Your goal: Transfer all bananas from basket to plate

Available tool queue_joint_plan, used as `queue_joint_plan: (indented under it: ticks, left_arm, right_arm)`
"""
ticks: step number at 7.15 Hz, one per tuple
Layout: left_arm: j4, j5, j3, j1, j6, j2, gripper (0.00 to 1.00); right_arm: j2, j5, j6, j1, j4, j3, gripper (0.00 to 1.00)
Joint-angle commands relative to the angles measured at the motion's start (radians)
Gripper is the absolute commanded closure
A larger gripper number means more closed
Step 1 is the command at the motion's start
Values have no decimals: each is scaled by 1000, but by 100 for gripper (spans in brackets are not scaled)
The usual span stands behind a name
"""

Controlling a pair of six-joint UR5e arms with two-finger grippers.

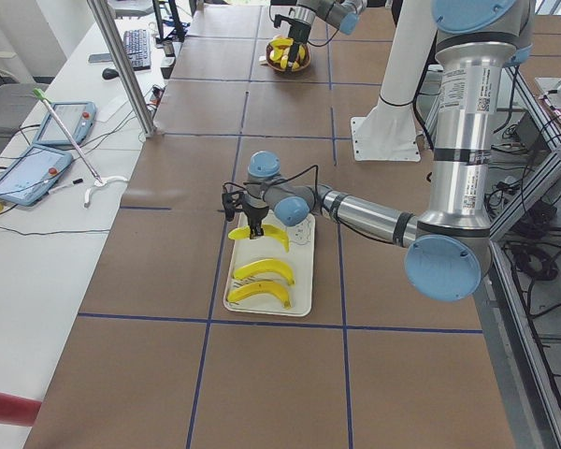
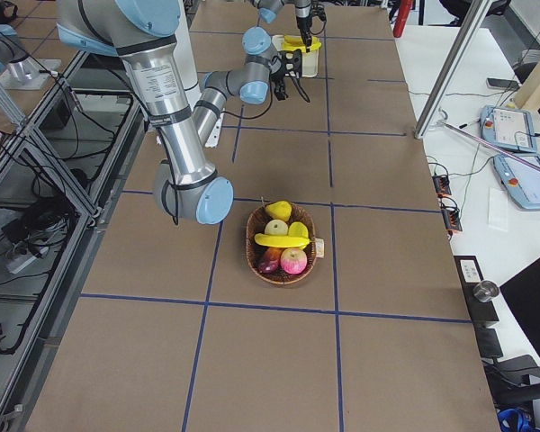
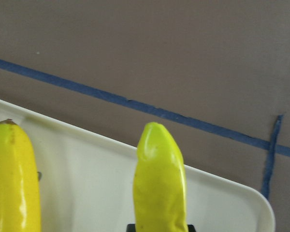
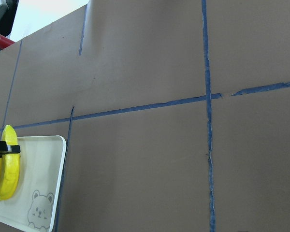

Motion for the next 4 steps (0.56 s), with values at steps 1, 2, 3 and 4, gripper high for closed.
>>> queue_joint_plan:
  ticks: [1, 2, 3, 4]
  left_arm:
    - [-5, 12, 34, 6, 2, 0, 16]
    - [-5, 21, 36, 10, 2, -2, 0]
    - [-7, 21, 33, 10, 2, -2, 0]
    - [-5, 20, 16, 10, 2, -2, 0]
  right_arm:
    - [-1, 0, 0, 0, 0, 0, 0]
    - [-1, 0, 0, 0, 0, 0, 0]
    - [-1, 0, 0, 2, 0, 0, 0]
    - [-3, 1, 0, 6, 0, 2, 0]
